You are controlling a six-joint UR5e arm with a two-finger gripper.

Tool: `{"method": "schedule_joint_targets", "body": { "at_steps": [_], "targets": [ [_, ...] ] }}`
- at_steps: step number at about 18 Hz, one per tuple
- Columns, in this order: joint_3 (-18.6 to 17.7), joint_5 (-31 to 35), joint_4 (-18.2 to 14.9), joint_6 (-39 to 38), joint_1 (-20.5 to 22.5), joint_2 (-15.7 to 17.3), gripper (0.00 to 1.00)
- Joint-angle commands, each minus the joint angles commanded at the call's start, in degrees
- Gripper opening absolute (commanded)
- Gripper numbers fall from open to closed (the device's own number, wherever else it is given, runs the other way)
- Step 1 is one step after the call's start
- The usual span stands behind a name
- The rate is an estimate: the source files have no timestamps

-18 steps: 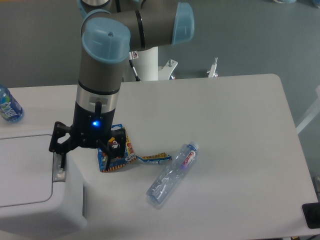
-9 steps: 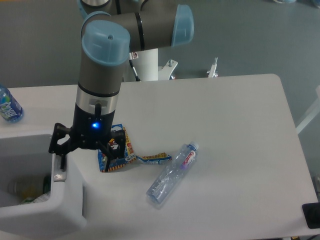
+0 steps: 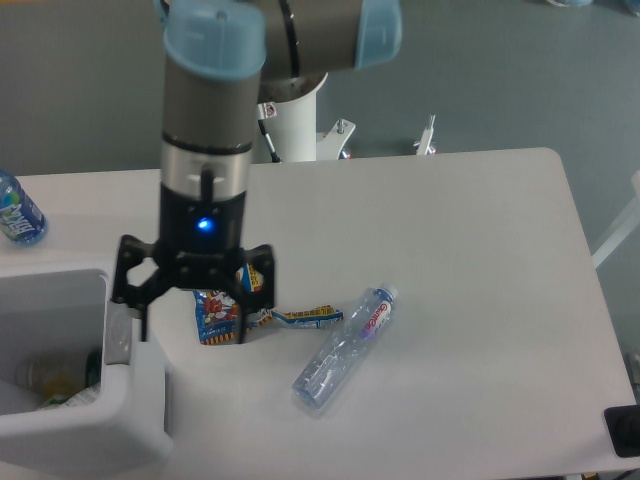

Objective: Open the trash can
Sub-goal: 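Raise the gripper away from the opened trash can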

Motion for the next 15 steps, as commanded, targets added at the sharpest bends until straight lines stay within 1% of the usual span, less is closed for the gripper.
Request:
{"method": "schedule_joint_targets", "body": {
  "at_steps": [2, 3, 4, 6, 8, 11, 13, 15],
  "targets": [
    [0.44, 2.74, 0.27, 1.57, 2.2, 0.18, 1.0],
    [0.36, 3.1, 0.1, 3.41, 3.08, 0.26, 1.0],
    [0.27, 3.89, -0.17, 6.82, 3.61, 0.26, 1.0],
    [-0.43, 8.26, -0.61, 14.9, 5.1, 0.96, 1.0],
    [-1.75, 12.14, -2.01, 23.34, 6.68, 1.14, 1.0],
    [-5.25, 12.68, -6.05, 37.48, 10.02, 3.6, 1.0],
    [-7.98, 12.77, -7.02, 48.03, 12.57, 5.27, 1.0],
    [-9.83, 12.77, -7.11, 54.21, 14.68, 6.32, 1.0]
  ]
}}
